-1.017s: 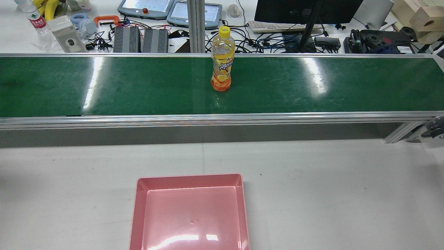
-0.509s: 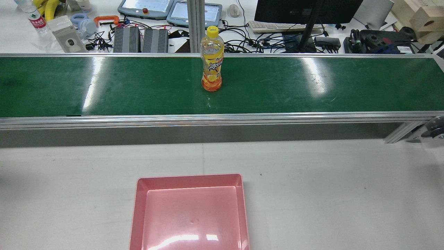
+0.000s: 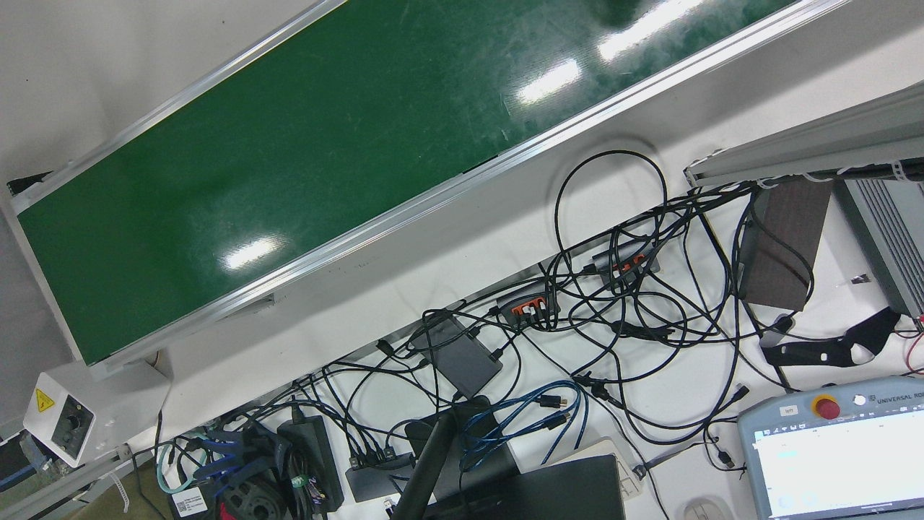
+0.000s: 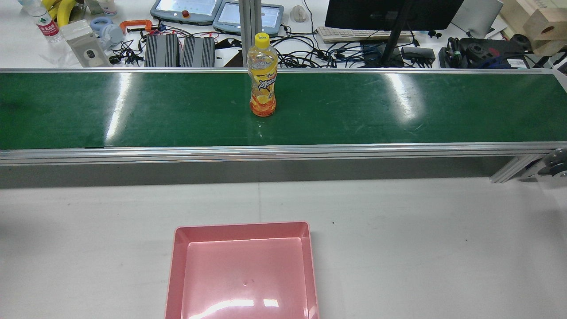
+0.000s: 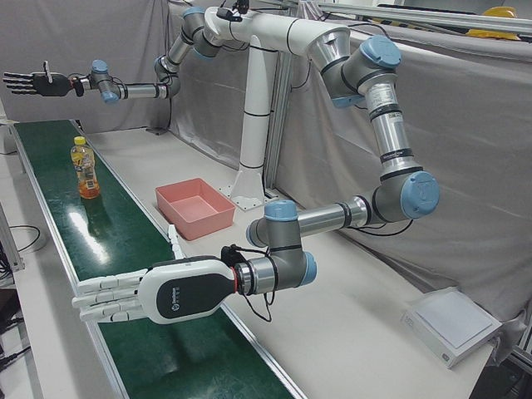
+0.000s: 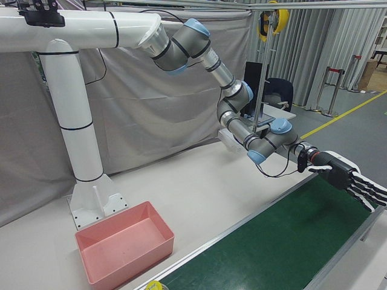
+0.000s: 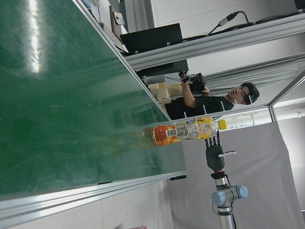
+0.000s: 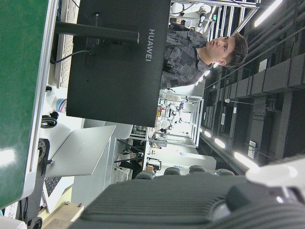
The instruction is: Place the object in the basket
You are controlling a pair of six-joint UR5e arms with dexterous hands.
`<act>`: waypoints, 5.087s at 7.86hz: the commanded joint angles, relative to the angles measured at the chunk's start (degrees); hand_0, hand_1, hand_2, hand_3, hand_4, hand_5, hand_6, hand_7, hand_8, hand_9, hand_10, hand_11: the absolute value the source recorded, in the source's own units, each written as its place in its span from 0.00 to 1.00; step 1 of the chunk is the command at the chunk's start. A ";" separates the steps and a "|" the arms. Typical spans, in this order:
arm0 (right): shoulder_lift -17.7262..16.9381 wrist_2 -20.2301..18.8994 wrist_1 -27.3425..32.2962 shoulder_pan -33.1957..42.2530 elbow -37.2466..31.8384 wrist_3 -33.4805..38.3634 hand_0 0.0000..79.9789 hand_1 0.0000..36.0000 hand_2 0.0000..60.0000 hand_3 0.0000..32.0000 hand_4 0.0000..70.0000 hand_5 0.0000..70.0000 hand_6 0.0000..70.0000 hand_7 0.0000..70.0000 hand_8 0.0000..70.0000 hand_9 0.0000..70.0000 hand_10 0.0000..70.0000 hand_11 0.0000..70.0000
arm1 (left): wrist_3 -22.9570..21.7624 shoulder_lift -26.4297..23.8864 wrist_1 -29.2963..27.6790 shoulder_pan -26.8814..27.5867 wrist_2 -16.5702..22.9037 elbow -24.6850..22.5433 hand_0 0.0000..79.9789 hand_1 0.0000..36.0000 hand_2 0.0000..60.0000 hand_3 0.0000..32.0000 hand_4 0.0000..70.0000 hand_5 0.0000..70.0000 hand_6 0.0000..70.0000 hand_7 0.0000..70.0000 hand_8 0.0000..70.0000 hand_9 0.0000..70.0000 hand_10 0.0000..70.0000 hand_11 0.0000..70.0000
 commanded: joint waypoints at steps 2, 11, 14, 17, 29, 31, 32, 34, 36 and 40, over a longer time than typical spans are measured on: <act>0.00 0.00 0.00 0.00 0.00 0.00 0.00 0.00 0.00 0.00 0.00 0.00 0.00 0.00 0.00 0.00 0.00 0.00 | 1.67 -0.56 0.18 3.13 0.09 -1.87 0.58 0.26 0.00 0.00 0.02 0.05 0.00 0.00 0.00 0.01 0.10 0.17; 0.00 0.00 0.00 0.00 0.00 0.00 0.00 0.00 0.00 0.00 0.00 0.00 0.00 0.00 0.00 0.00 0.00 0.00 | 5.89 -8.38 9.57 12.80 -3.05 -6.61 0.58 0.24 0.00 0.00 0.02 0.03 0.00 0.00 0.00 0.02 0.12 0.19; 0.00 0.00 0.00 0.00 0.00 0.00 0.00 0.00 0.00 0.00 0.00 0.00 0.00 0.00 0.00 0.00 0.00 0.00 | 5.98 -8.38 11.77 14.47 -5.89 -6.79 0.59 0.25 0.00 0.00 0.03 0.03 0.00 0.00 0.00 0.01 0.12 0.20; 0.00 0.00 0.00 0.00 0.00 0.00 0.00 0.00 0.00 0.00 0.00 0.00 0.00 0.00 0.00 0.00 0.00 0.00 | 8.70 -8.38 15.63 15.17 -5.54 -11.34 0.59 0.26 0.00 0.00 0.02 0.03 0.00 0.00 0.00 0.01 0.12 0.19; 0.00 0.00 0.00 0.00 0.09 0.00 0.00 0.00 0.00 0.00 0.00 0.00 0.00 0.00 0.00 0.00 0.00 0.00 | 11.43 -11.45 20.57 24.99 -12.48 -13.20 0.59 0.30 0.00 0.00 0.00 0.03 0.00 0.00 0.00 0.02 0.09 0.15; 0.00 0.00 0.00 0.00 0.09 0.00 0.00 0.00 0.00 0.00 0.00 0.00 0.00 0.00 0.00 0.00 0.00 0.00 | 8.91 -13.83 20.40 25.37 -12.48 -12.85 0.58 0.28 0.00 0.00 0.00 0.02 0.00 0.00 0.00 0.03 0.08 0.14; 0.00 0.00 0.00 0.00 0.09 0.00 0.00 0.00 0.00 0.00 0.00 0.00 0.00 0.00 0.00 0.00 0.00 0.00 | 5.14 -13.75 18.91 25.37 -12.48 -11.98 0.57 0.27 0.00 0.00 0.00 0.02 0.00 0.00 0.00 0.03 0.08 0.14; 0.09 0.00 0.00 0.00 0.09 0.00 0.00 0.00 0.00 0.00 0.00 0.00 0.00 0.00 0.00 0.00 0.00 0.00 | 3.26 -13.83 13.64 25.37 -12.48 -8.12 0.57 0.27 0.00 0.00 0.00 0.02 0.00 0.00 0.00 0.03 0.08 0.14; 0.00 0.00 0.00 0.00 0.09 0.00 0.00 0.00 0.00 0.00 0.00 0.00 0.00 0.00 0.00 0.00 0.00 0.00 | 3.52 -13.92 14.59 25.28 -12.31 -8.28 0.58 0.28 0.00 0.00 0.00 0.03 0.00 0.00 0.00 0.02 0.08 0.14; 0.00 0.00 0.00 0.09 0.09 0.09 0.00 0.00 0.00 0.00 0.00 0.00 0.00 0.00 0.00 0.00 0.00 0.00 | 6.16 -14.54 16.17 25.11 -12.31 -8.19 0.57 0.26 0.00 0.00 0.00 0.03 0.00 0.00 0.00 0.02 0.09 0.15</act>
